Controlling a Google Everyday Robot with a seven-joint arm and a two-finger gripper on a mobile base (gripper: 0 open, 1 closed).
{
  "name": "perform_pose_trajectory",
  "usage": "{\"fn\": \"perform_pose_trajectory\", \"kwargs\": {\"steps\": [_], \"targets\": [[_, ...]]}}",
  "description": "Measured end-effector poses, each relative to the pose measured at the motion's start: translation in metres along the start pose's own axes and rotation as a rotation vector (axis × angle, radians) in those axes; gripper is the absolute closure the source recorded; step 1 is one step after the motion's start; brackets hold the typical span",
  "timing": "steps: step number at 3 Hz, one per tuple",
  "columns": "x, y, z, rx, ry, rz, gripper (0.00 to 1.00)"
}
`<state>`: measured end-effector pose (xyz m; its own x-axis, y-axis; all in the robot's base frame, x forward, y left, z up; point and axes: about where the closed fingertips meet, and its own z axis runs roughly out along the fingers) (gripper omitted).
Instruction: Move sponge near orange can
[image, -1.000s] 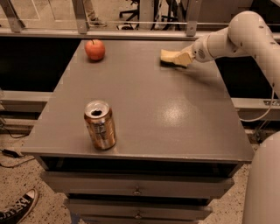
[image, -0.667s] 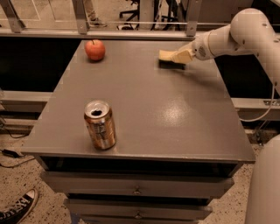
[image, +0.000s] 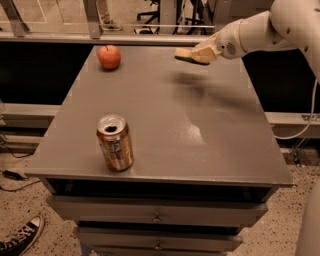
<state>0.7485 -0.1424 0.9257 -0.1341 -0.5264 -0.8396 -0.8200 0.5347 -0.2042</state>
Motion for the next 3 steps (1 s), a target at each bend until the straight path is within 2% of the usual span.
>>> {"fn": "perform_pose_trajectory", "kwargs": {"steps": [1,2,3], "targets": [[-0.004,0.024,-0.003,-0.057,0.001,-0.036,1.00],[0.004,0.055,-0.012,-0.119,0.017,-0.078,1.00],[0.012,0.093,-0.035,-0.173,0.025,-0.111,1.00]]}}
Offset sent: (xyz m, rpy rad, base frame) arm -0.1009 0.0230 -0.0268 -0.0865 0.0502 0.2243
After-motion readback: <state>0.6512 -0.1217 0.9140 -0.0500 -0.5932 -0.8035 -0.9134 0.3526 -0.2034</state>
